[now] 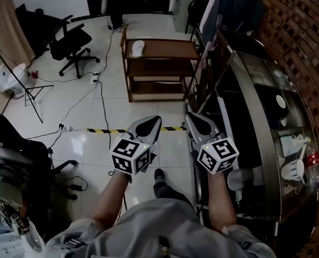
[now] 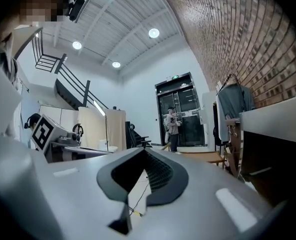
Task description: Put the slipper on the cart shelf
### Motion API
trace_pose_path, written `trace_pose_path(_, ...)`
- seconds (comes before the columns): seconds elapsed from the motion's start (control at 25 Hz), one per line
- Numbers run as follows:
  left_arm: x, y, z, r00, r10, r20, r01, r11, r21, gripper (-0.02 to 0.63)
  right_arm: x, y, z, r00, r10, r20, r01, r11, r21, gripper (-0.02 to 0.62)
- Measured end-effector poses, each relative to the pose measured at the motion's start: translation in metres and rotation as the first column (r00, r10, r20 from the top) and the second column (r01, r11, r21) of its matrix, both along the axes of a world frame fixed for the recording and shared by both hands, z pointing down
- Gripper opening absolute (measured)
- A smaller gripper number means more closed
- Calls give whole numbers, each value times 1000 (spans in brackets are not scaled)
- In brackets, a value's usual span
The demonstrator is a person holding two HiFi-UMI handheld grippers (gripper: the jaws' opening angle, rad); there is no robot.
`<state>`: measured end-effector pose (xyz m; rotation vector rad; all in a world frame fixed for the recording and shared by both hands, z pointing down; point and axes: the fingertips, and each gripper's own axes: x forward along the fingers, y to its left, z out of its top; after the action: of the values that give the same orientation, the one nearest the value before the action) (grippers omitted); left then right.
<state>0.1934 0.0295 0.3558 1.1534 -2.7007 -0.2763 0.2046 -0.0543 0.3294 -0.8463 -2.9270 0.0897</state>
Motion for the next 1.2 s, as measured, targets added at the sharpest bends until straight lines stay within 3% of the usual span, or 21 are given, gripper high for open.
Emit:
trace_pose_path(0.68, -212, 20, 15, 978, -198, -68, 194, 980, -53, 8, -238, 19, 10, 980, -199, -28, 198, 979, -43, 0)
trace_pose_path(0.88, -260, 39, 21, 972, -226, -63, 223, 974, -48, 8, -281, 37, 21, 972, -229, -44, 228, 973, -36, 0)
trace_pose_path(1.2, -373, 67, 43, 975, -208, -82, 205, 978, -42, 8, -381, 62, 37, 975, -205, -86, 209, 977, 33, 0)
